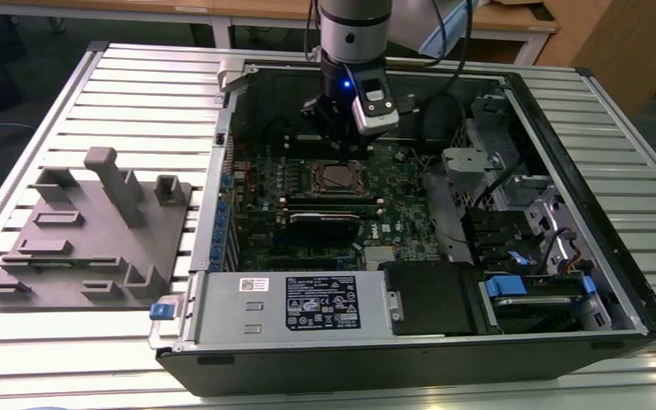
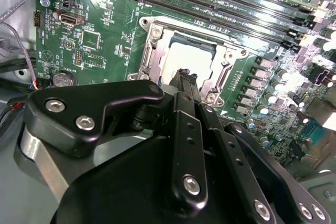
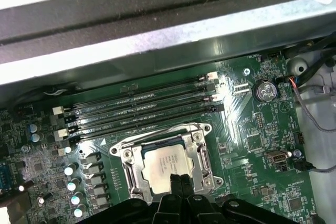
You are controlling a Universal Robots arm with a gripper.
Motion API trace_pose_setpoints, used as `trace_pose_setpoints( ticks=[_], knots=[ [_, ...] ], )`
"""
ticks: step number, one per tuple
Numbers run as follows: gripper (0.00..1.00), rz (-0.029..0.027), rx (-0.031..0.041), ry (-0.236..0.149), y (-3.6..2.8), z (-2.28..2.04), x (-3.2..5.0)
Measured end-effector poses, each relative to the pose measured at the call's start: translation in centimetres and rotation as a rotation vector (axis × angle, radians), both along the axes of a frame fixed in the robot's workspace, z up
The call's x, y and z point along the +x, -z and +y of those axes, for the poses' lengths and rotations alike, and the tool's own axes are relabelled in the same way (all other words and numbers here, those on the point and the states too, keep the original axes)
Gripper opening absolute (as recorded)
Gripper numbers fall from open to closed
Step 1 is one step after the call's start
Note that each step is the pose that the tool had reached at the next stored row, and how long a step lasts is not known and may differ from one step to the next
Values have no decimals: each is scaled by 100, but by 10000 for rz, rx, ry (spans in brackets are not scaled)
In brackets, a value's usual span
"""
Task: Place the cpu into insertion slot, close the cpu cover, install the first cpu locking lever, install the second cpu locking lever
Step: 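Install the second cpu locking lever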
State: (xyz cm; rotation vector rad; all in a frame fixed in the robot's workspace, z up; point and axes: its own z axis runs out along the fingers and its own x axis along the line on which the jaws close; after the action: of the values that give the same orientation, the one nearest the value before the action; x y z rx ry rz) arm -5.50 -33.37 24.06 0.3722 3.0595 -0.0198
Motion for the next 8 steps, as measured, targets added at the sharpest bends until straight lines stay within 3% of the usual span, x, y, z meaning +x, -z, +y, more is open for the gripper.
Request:
trace_pose_setpoints(
  ticks=[8],
  knots=[
    [10,0,0,1,0,-28,0]
  ],
)
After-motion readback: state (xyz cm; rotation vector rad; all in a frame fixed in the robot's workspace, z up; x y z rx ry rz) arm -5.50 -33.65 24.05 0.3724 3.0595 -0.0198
